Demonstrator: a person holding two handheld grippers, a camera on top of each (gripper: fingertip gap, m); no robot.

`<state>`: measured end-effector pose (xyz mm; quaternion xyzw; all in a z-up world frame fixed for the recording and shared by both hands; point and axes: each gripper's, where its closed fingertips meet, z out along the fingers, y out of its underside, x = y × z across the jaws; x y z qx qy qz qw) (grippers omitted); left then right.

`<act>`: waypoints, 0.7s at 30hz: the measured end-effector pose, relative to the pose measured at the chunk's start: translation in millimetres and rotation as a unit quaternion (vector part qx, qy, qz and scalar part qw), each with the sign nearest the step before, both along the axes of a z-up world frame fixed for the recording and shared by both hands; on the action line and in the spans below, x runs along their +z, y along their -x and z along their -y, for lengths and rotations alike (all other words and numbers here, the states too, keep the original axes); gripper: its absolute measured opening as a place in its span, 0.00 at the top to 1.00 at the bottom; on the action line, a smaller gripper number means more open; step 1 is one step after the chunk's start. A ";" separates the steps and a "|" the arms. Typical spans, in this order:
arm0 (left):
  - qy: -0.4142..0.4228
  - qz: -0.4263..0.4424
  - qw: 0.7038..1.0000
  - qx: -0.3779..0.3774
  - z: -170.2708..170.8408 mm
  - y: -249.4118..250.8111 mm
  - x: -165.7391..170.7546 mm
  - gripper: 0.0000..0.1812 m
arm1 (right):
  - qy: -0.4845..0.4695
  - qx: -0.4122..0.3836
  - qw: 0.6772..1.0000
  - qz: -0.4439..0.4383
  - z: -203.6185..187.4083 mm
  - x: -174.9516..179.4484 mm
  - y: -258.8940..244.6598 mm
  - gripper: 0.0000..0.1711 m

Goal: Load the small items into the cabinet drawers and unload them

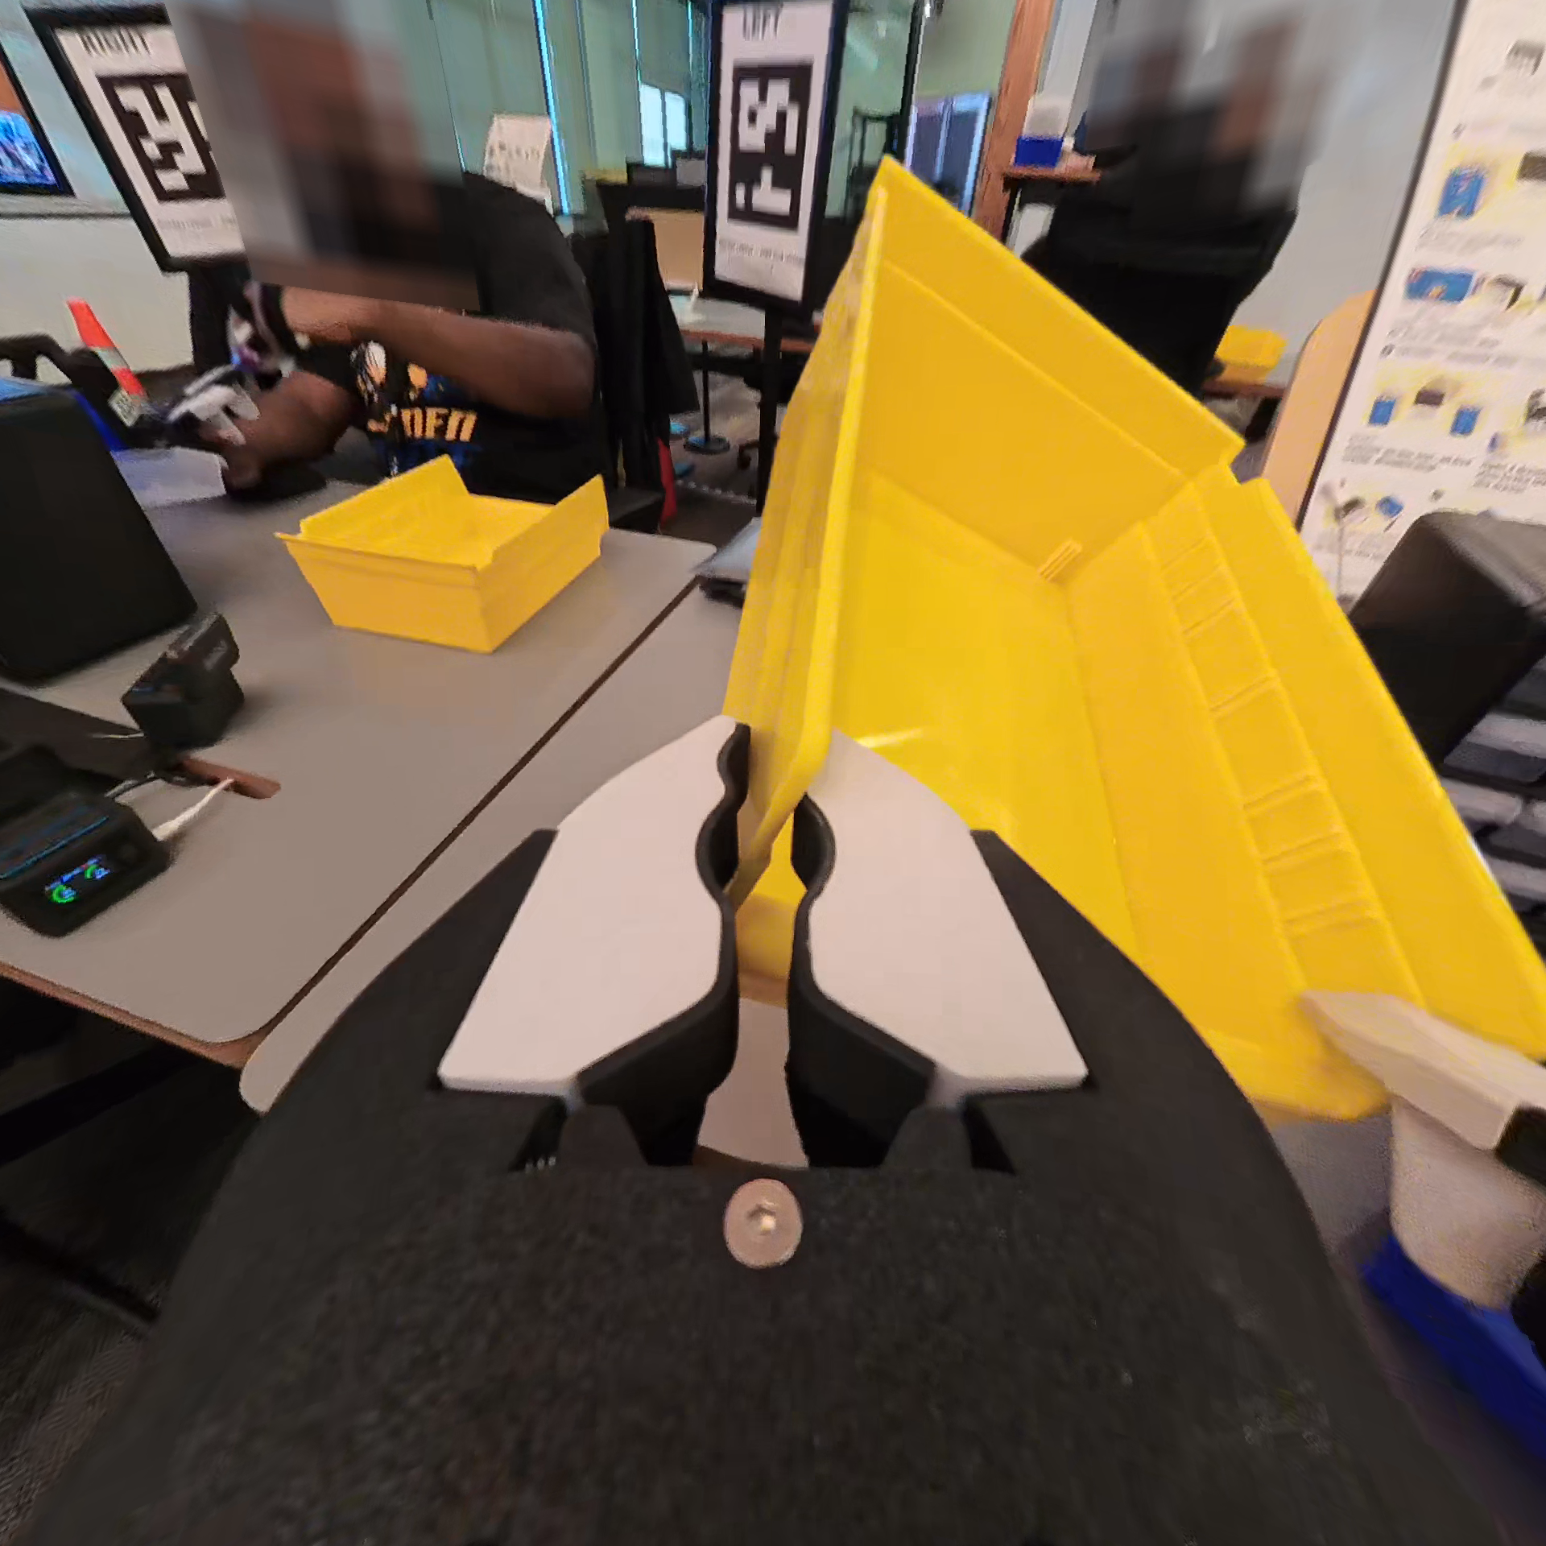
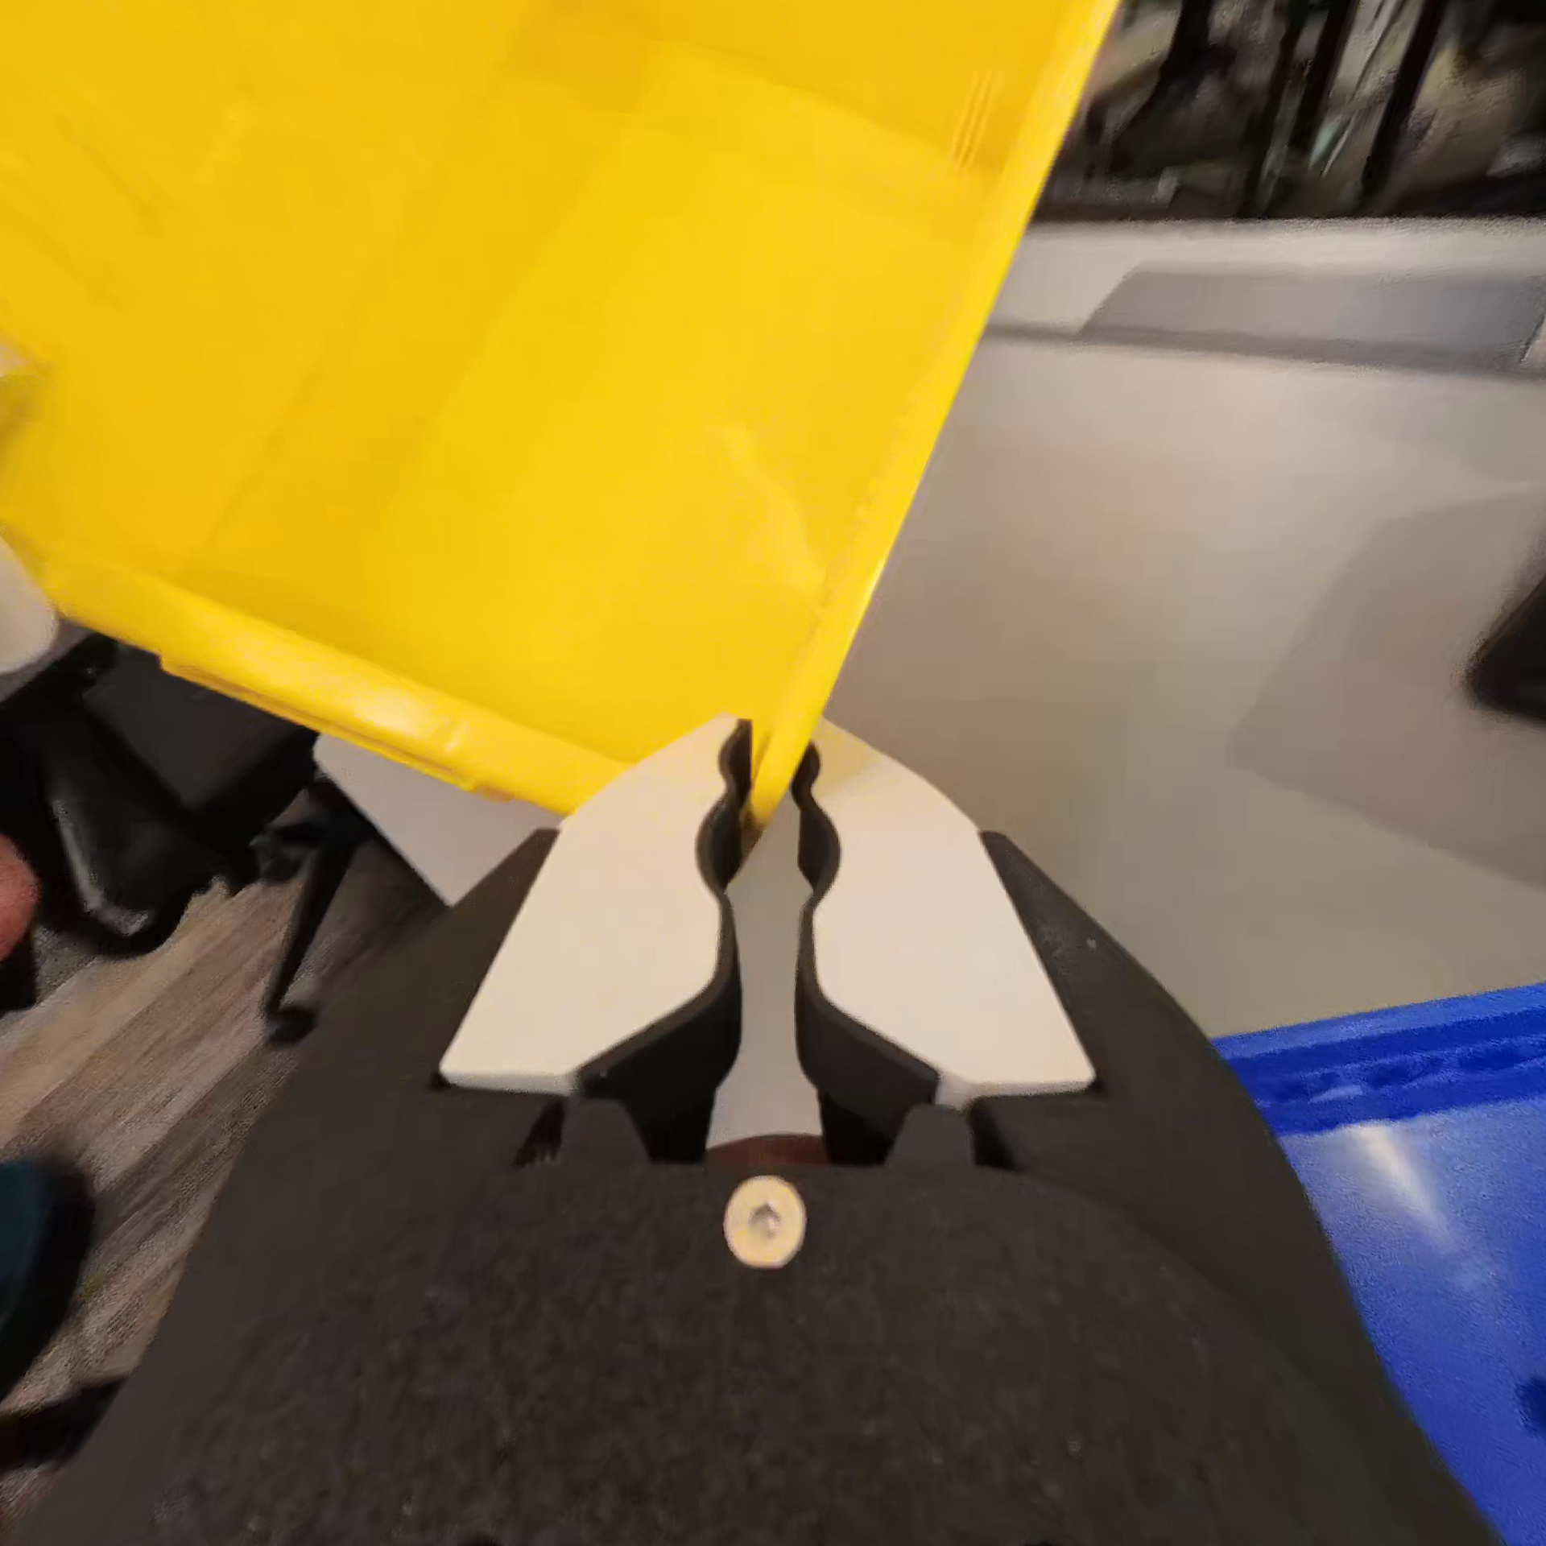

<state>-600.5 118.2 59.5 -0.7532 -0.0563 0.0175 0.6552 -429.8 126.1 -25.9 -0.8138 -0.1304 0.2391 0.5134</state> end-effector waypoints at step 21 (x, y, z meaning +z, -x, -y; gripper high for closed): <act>-0.108 -0.078 0.937 -0.322 30.5 -551.1 80.2 0.97 | -0.200 -0.419 0.877 0.127 110.8 176.6 -571.2 0.99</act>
